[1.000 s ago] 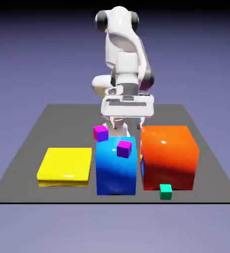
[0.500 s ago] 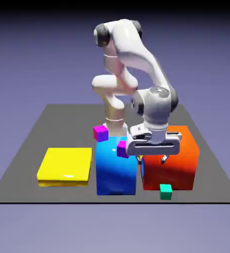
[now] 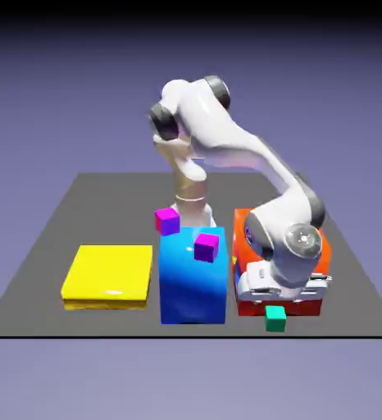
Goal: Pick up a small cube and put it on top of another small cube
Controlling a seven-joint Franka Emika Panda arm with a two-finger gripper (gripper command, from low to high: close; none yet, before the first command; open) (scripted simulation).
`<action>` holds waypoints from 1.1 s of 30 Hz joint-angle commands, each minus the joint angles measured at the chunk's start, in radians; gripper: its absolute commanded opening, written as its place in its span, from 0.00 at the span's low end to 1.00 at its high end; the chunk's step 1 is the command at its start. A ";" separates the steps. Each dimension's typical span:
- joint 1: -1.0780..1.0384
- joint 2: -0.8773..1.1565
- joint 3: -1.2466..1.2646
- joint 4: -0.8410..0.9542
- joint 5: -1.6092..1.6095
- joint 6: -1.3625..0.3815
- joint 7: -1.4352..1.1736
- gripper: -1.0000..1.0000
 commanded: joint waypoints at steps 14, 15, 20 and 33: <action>-0.037 0.190 0.071 0.087 -0.050 -0.087 0.078 0.00; -0.032 0.183 0.077 0.123 -0.042 -0.126 0.074 0.00; 0.040 0.062 -0.047 0.120 0.040 -0.188 0.031 0.00; 0.176 -0.321 -0.519 -0.038 0.049 -0.242 -0.199 0.00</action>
